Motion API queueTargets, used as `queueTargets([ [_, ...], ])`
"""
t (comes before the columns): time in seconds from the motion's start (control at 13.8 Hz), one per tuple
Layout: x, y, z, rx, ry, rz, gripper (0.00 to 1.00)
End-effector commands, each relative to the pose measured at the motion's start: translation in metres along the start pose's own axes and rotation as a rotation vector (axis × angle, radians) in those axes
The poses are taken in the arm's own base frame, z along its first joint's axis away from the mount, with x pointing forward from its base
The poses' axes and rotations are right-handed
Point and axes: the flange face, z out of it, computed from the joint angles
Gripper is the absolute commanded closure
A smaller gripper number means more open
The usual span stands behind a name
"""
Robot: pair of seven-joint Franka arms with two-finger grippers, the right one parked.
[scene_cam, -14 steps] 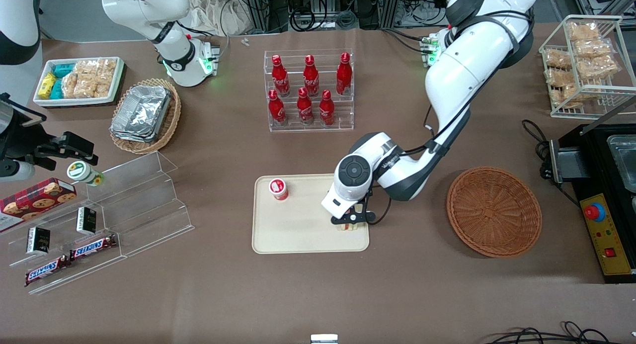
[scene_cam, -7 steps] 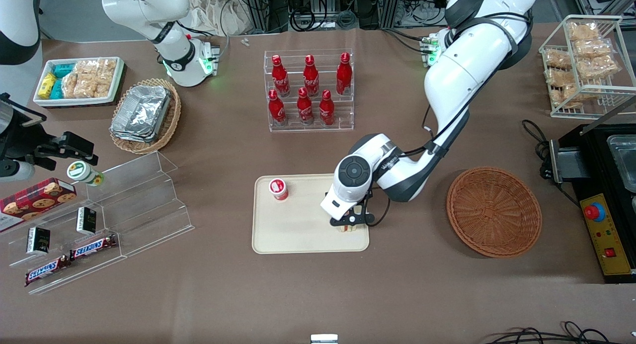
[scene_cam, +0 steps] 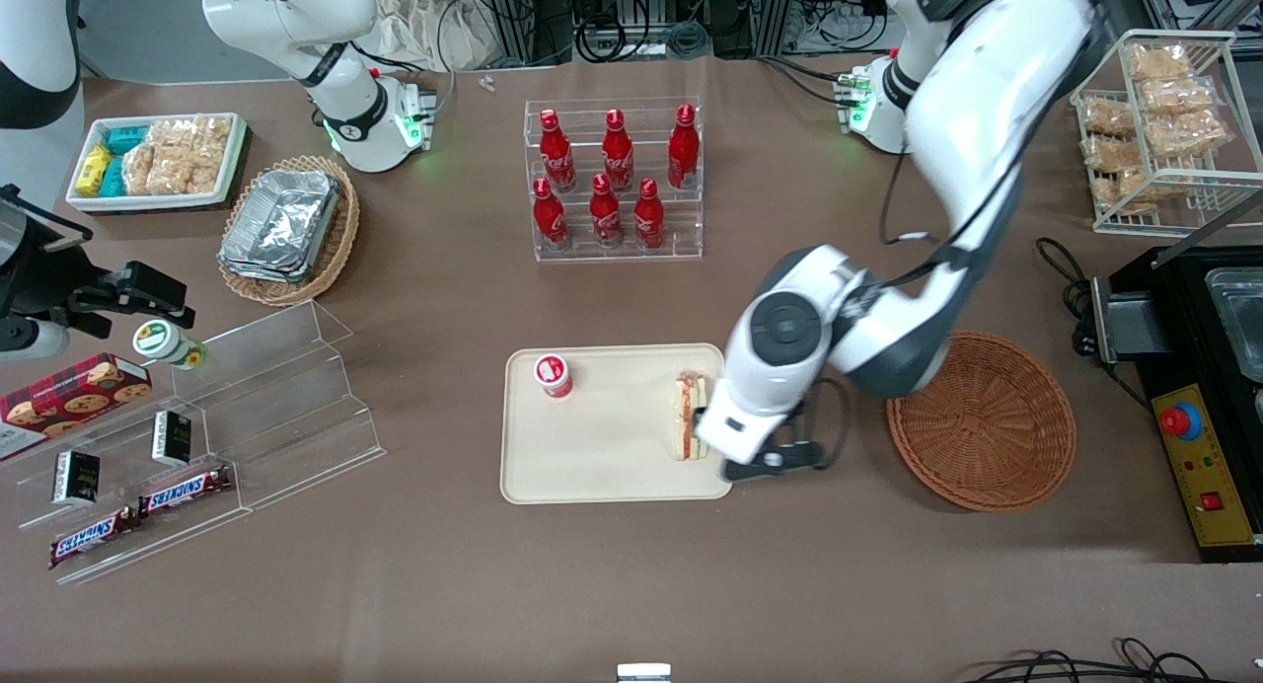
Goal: Place sandwich from basket to tray
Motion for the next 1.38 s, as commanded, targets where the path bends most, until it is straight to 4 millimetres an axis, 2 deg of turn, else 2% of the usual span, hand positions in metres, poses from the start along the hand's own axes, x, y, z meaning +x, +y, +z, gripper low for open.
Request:
queueTargets([
  [0.0, 0.006, -0.049, -0.059, 0.006, -0.050, 0.040, 0.00],
  [0.07, 0.002, -0.061, -0.070, 0.041, -0.087, 0.096, 0.00],
  [0.15, 0.009, -0.083, -0.068, 0.087, -0.117, 0.113, 0.00],
  [0.36, 0.027, -0.128, -0.080, 0.078, -0.141, 0.160, 0.00],
  [0.65, 0.014, -0.188, -0.093, 0.057, -0.107, 0.245, 0.00],
  [0.94, 0.014, -0.264, -0.116, 0.037, -0.119, 0.368, 0.00],
  [1.16, 0.017, -0.295, -0.123, 0.046, -0.152, 0.398, 0.00],
  [1.31, 0.028, -0.309, -0.137, 0.047, -0.150, 0.393, 0.00],
])
